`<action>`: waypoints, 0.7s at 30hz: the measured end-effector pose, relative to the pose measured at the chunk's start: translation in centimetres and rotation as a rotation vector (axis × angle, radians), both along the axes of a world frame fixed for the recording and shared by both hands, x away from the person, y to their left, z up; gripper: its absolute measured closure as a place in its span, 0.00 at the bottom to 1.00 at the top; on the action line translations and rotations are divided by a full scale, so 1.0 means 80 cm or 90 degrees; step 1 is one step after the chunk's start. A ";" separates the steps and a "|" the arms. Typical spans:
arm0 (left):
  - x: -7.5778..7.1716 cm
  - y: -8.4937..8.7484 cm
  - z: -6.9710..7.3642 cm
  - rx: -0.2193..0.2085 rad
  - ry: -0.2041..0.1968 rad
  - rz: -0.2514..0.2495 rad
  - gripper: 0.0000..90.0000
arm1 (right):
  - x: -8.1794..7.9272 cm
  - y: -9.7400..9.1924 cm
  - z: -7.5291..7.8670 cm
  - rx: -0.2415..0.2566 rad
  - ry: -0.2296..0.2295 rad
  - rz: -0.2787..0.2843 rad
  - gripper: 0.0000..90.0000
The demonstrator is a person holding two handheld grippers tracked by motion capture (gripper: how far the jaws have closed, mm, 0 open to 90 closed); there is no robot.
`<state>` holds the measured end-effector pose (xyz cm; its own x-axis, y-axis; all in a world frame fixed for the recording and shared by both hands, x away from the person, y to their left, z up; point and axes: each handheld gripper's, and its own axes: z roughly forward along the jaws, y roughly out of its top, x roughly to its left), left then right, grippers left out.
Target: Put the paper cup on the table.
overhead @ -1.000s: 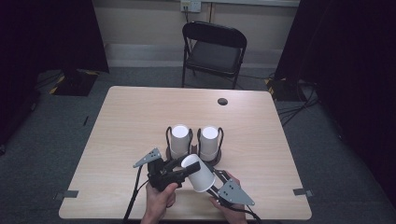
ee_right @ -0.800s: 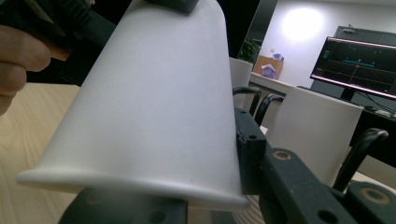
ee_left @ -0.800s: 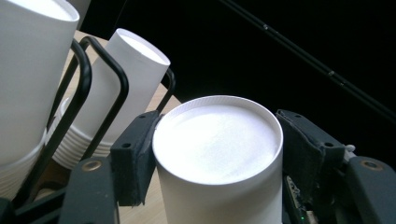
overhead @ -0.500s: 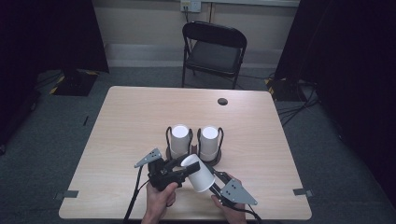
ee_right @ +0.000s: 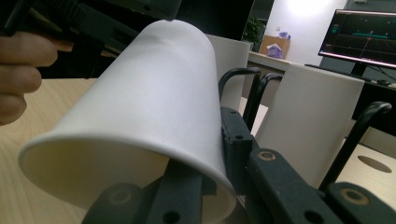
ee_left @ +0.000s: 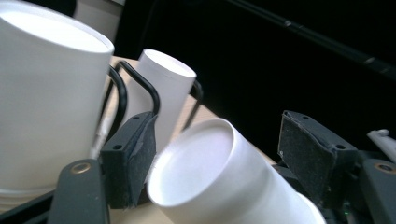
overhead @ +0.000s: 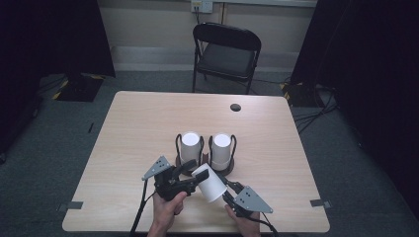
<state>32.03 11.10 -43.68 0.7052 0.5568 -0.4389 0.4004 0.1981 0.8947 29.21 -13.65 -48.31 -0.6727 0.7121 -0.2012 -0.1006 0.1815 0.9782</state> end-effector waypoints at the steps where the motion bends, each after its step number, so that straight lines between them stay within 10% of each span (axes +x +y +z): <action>1: -0.001 0.001 0.001 0.003 -0.006 0.001 0.31 | 0.000 0.000 0.000 0.001 0.002 0.001 0.96; 21: -0.012 0.009 0.007 0.100 -0.108 0.048 0.25 | 0.003 -0.005 0.002 -0.037 0.096 -0.003 0.96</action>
